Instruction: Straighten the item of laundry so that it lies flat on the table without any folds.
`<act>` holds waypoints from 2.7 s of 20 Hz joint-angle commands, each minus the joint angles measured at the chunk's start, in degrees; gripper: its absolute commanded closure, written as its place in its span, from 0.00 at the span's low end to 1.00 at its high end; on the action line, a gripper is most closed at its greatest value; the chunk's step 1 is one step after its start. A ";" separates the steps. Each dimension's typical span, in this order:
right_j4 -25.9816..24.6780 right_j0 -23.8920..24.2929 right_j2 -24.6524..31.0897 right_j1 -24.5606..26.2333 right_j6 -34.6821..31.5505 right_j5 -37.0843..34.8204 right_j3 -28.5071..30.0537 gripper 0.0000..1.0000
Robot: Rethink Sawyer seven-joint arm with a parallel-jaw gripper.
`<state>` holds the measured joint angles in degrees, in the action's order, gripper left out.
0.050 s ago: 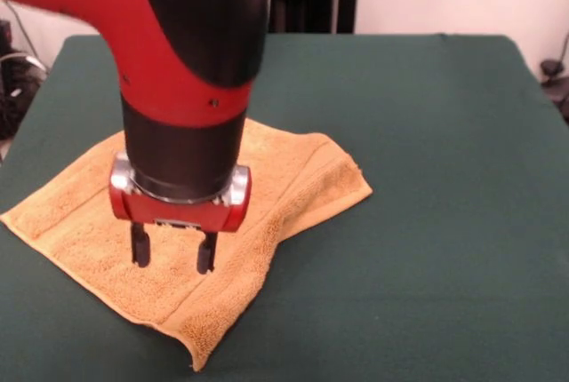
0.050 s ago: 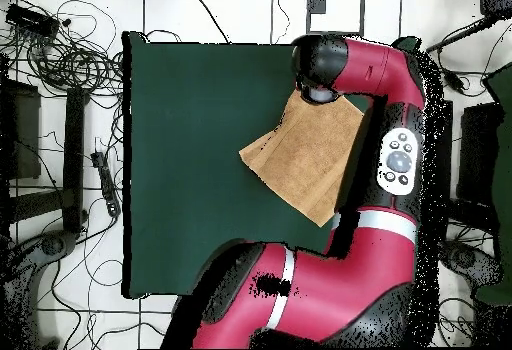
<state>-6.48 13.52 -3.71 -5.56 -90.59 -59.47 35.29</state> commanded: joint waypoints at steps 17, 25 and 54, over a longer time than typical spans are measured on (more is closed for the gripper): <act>-1.13 -0.50 3.78 8.62 -2.30 3.79 0.70 0.00; -1.02 -0.51 3.67 8.16 -2.30 3.27 1.23 0.00; -0.12 -1.97 3.02 -10.89 -2.15 -5.68 12.32 0.00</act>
<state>-6.72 13.31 -3.72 -17.27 -90.59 -59.14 42.80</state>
